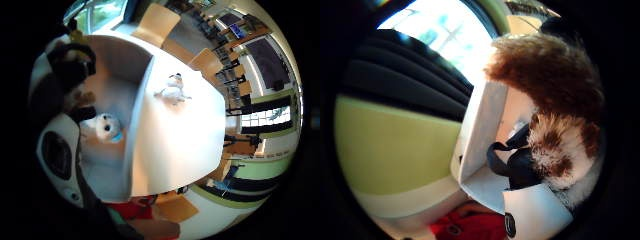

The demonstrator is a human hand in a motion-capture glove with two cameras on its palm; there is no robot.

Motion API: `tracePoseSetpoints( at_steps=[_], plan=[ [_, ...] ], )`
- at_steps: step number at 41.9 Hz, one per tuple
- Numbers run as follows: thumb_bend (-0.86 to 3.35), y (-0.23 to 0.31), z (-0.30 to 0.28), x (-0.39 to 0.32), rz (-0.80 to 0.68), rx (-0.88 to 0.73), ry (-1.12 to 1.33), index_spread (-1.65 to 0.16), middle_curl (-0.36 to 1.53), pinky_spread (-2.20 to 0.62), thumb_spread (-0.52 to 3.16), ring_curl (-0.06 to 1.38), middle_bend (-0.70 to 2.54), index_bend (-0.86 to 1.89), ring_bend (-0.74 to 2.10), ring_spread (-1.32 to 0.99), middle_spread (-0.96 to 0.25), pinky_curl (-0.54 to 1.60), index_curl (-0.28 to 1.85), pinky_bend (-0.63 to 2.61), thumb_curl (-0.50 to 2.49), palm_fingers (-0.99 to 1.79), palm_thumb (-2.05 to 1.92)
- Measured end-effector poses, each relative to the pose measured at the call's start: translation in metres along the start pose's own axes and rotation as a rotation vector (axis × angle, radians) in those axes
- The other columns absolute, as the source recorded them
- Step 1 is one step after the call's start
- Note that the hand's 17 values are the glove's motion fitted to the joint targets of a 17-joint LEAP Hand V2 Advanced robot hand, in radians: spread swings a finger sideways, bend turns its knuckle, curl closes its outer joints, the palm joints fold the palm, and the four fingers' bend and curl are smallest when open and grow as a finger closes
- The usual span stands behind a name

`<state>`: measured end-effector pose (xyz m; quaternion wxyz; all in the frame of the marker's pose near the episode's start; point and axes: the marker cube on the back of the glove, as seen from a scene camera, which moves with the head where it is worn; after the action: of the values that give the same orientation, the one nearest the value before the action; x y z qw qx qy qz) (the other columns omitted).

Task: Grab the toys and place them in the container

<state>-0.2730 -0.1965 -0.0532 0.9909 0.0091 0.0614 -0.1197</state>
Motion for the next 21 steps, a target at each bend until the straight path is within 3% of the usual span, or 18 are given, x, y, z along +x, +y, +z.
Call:
tracePoseSetpoints(
  at_steps=[5, 9, 21],
  plan=[
    [-0.07, 0.004, 0.005, 0.006, -0.007, -0.114, -0.058, -0.59, 0.38, -0.39, 0.86, 0.44, 0.11, -0.01, 0.88, -0.32, -0.26, 0.44, 0.98, 1.17, 1.07, 0.48, 0.28],
    [-0.1, 0.008, -0.001, 0.025, 0.001, -0.096, -0.082, -0.56, 0.4, -0.25, 0.99, 0.43, 0.2, -0.01, 0.77, -0.22, -0.22, 0.47, 0.88, 1.22, 0.91, 0.12, 0.1],
    [-0.07, 0.032, -0.018, 0.108, 0.068, 0.077, -0.094, -0.51, 0.4, -0.04, 1.11, 0.32, 0.24, 0.15, 0.57, -0.03, -0.14, 0.42, 0.68, 1.25, 0.64, -0.03, -0.07]
  ],
)
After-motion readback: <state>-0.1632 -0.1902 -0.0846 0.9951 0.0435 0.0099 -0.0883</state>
